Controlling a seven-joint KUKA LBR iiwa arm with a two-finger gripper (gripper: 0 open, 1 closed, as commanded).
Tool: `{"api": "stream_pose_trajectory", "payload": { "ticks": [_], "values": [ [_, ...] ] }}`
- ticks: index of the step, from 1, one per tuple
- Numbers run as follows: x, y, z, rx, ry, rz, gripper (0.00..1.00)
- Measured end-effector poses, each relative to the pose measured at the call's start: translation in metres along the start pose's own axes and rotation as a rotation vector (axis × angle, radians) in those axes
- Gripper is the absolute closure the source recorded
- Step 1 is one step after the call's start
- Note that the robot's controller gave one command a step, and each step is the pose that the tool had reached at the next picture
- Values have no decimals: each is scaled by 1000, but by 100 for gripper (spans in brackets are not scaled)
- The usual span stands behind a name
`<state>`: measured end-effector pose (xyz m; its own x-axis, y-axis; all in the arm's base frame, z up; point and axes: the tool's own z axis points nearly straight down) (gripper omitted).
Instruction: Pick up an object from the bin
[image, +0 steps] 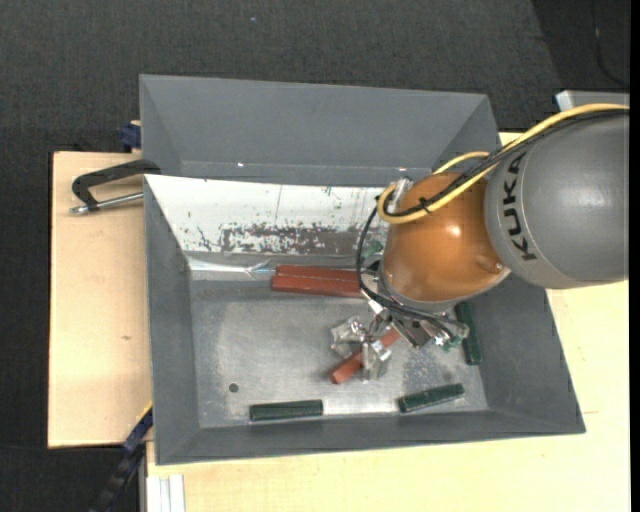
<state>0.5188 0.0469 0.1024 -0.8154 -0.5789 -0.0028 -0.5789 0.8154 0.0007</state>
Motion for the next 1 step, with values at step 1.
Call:
{"api": "stream_pose_trajectory", "payload": {
  "ticks": [1],
  "values": [
    [7, 0, -119, 2, -2, -32, 100]
  ]
}}
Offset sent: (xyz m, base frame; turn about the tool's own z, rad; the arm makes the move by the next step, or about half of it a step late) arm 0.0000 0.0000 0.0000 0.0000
